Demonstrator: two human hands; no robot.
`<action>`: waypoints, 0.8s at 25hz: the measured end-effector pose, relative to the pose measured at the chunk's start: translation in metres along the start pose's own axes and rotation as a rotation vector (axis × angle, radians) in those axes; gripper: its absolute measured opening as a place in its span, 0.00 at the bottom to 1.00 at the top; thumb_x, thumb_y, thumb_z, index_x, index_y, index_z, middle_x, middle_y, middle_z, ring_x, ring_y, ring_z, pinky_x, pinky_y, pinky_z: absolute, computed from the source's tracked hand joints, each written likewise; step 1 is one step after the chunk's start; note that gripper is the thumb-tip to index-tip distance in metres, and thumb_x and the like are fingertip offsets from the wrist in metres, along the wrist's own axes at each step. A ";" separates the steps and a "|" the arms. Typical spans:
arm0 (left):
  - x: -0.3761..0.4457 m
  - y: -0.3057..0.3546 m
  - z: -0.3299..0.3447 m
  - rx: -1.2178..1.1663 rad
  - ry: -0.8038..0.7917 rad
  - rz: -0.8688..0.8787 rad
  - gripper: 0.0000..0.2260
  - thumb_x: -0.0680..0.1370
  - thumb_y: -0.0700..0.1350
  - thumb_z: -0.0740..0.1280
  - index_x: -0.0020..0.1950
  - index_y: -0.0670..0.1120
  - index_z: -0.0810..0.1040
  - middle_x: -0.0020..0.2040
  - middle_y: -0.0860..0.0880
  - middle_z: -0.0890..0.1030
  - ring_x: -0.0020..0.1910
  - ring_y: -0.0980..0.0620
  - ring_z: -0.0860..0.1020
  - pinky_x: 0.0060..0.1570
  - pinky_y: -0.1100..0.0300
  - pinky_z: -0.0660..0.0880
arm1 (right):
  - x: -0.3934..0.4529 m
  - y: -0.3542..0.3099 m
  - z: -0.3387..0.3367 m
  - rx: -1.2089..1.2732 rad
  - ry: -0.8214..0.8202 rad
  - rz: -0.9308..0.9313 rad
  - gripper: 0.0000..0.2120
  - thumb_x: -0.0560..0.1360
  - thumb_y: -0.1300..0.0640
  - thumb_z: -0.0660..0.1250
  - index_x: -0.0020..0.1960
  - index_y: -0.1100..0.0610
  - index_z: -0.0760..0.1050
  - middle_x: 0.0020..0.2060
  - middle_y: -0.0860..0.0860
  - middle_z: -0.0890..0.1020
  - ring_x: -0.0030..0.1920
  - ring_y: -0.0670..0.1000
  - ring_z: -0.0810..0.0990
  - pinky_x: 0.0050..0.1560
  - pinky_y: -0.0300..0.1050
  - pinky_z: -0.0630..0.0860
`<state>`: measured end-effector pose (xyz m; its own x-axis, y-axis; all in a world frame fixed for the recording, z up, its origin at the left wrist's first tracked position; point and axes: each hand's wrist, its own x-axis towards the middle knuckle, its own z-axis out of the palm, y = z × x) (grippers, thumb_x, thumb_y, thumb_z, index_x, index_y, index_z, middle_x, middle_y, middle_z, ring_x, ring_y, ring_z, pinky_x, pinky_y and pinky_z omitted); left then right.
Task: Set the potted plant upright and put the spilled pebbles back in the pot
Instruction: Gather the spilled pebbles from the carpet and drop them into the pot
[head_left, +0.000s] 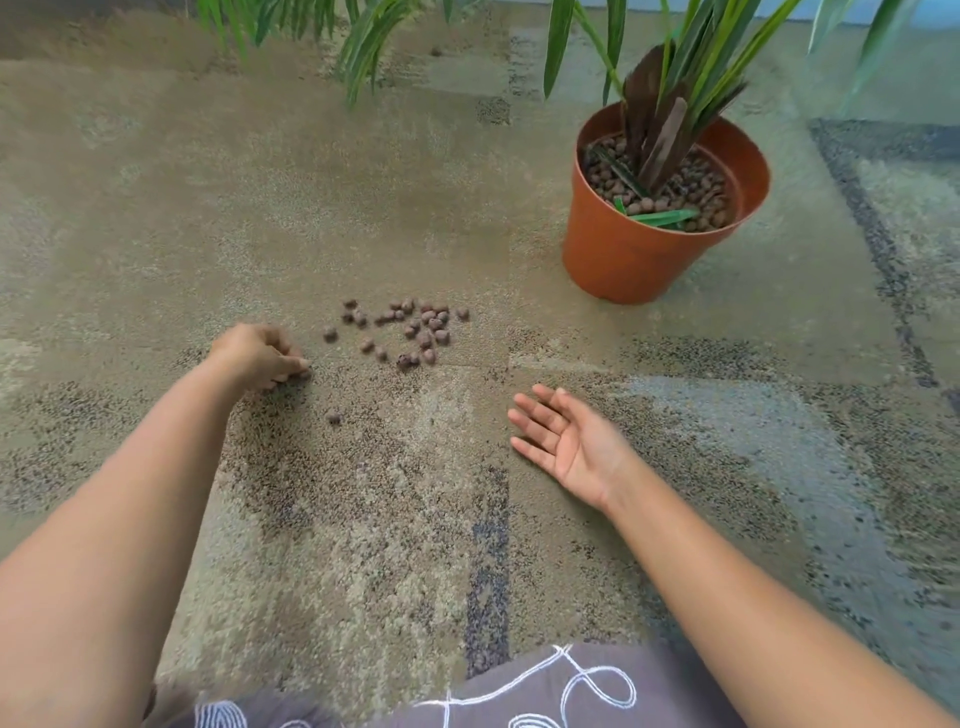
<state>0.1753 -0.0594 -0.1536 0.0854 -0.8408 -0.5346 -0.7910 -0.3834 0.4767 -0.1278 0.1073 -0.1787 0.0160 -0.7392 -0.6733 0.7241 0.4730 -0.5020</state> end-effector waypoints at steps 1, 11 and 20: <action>-0.002 0.004 0.001 0.015 -0.046 -0.007 0.07 0.71 0.38 0.71 0.37 0.43 0.73 0.35 0.45 0.77 0.34 0.49 0.74 0.37 0.58 0.75 | 0.000 0.000 0.000 0.005 0.001 -0.002 0.13 0.81 0.54 0.54 0.57 0.58 0.74 0.45 0.55 0.85 0.43 0.53 0.85 0.47 0.53 0.80; -0.064 0.085 0.055 0.120 -0.270 0.219 0.03 0.74 0.37 0.66 0.42 0.42 0.74 0.46 0.43 0.80 0.41 0.50 0.79 0.46 0.58 0.79 | -0.002 0.000 0.006 0.011 0.027 -0.019 0.12 0.81 0.56 0.54 0.55 0.58 0.74 0.43 0.55 0.85 0.41 0.52 0.85 0.46 0.52 0.80; -0.120 0.139 0.134 0.093 -0.273 0.425 0.12 0.74 0.46 0.68 0.56 0.47 0.75 0.52 0.49 0.78 0.49 0.50 0.79 0.52 0.54 0.77 | -0.003 0.003 0.019 0.171 0.123 -0.026 0.08 0.79 0.59 0.58 0.45 0.62 0.73 0.32 0.56 0.80 0.32 0.51 0.81 0.36 0.46 0.82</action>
<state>-0.0258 0.0396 -0.1167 -0.4069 -0.7798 -0.4757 -0.7733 0.0169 0.6338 -0.1129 0.1017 -0.1675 -0.0808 -0.6811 -0.7277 0.8298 0.3584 -0.4277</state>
